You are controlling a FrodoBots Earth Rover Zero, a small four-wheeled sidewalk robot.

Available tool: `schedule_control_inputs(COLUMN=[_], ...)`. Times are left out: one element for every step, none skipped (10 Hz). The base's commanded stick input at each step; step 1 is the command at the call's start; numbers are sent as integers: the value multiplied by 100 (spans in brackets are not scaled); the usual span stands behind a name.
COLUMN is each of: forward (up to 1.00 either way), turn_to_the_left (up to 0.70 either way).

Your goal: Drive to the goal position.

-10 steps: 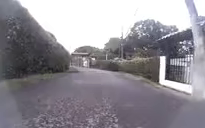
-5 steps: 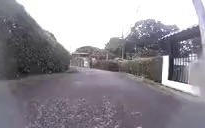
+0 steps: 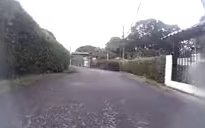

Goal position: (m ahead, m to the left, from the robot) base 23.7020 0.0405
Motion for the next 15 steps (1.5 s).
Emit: schedule_control_inputs(forward=[50, 50, 50, 50, 50, 50, 50, 50, 50, 50, 50, 50, 50, 50, 50], turn_to_the_left=[0, 0, 0, 0, 0, 0, 0, 0, 0, 0, 0, 0, 0, 0, 0])
